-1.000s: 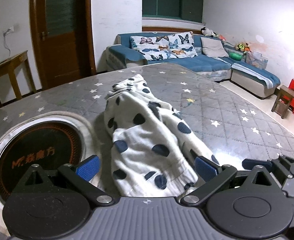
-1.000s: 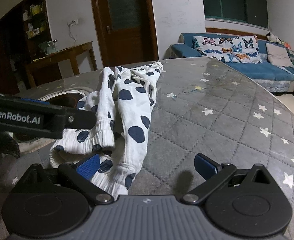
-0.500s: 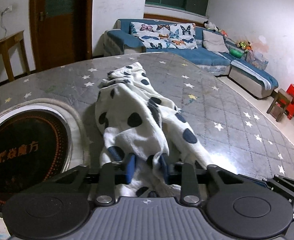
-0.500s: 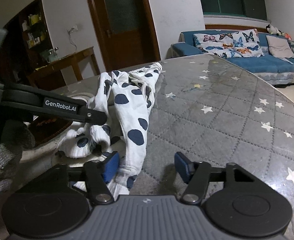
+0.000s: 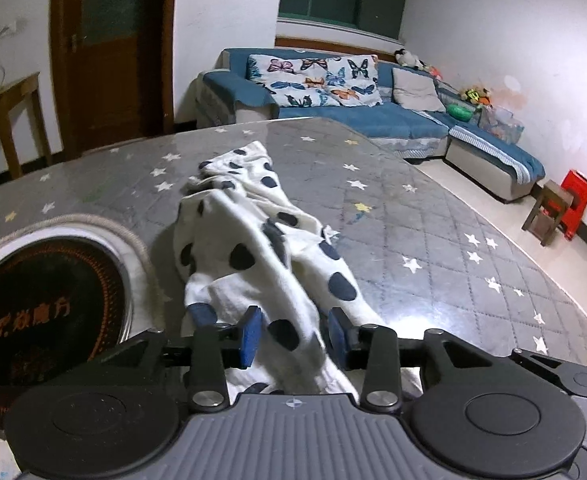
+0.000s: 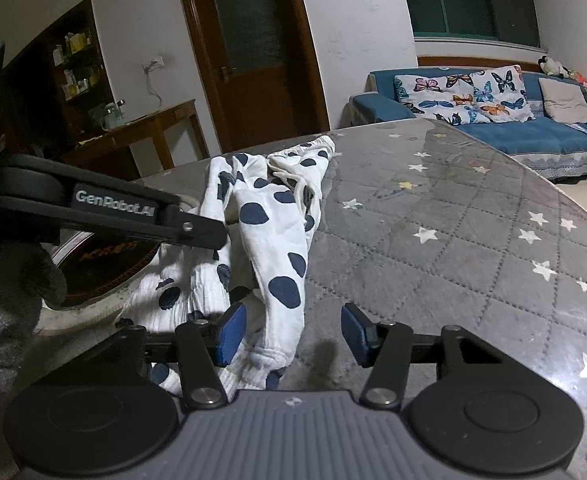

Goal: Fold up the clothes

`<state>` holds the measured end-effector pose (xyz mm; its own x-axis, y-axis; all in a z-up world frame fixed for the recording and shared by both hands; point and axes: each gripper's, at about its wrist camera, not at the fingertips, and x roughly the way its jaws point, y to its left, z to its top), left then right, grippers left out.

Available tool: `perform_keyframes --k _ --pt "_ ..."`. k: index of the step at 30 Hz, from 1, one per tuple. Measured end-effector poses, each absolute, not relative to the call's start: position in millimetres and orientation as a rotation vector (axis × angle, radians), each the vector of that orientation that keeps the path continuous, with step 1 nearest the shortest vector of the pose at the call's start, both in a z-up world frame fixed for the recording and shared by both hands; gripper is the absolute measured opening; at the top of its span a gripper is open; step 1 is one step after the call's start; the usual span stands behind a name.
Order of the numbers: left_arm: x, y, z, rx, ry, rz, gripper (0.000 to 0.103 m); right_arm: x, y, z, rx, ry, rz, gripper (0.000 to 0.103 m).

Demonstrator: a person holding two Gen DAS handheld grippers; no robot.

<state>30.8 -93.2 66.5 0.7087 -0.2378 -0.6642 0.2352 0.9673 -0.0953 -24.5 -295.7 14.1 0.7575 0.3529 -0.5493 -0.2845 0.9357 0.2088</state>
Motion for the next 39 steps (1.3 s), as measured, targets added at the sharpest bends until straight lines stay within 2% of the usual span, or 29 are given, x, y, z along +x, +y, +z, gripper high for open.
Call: perform_keyframes --k 2,4,7,9,15,18,28,39 --pt "34 -96 63 0.01 0.747 -0.263 0.039 -24 -294 13 0.114 0.625 0.351 0.053" --pt "38 -92 57 0.009 0.765 -0.256 0.02 -23 -293 12 0.112 0.63 0.353 0.05" --pt "37 -82 55 -0.012 0.76 -0.259 0.009 -21 -292 9 0.117 0.64 0.357 0.041" --pt "34 -72 59 -0.038 0.747 -0.252 0.006 -20 -292 7 0.126 0.651 0.354 0.035" --pt "20 -37 73 -0.117 0.691 -0.199 0.004 -23 -289 7 0.128 0.648 0.363 0.017" --pt "10 -16 77 -0.155 0.673 -0.162 0.003 -25 -289 13 0.122 0.642 0.362 0.013" --pt "-32 42 63 -0.29 0.682 -0.097 0.002 -45 -304 33 0.128 0.655 0.372 0.01" --pt "-66 42 35 -0.244 0.743 -0.107 0.002 -61 -312 24 0.109 0.802 0.316 0.01"
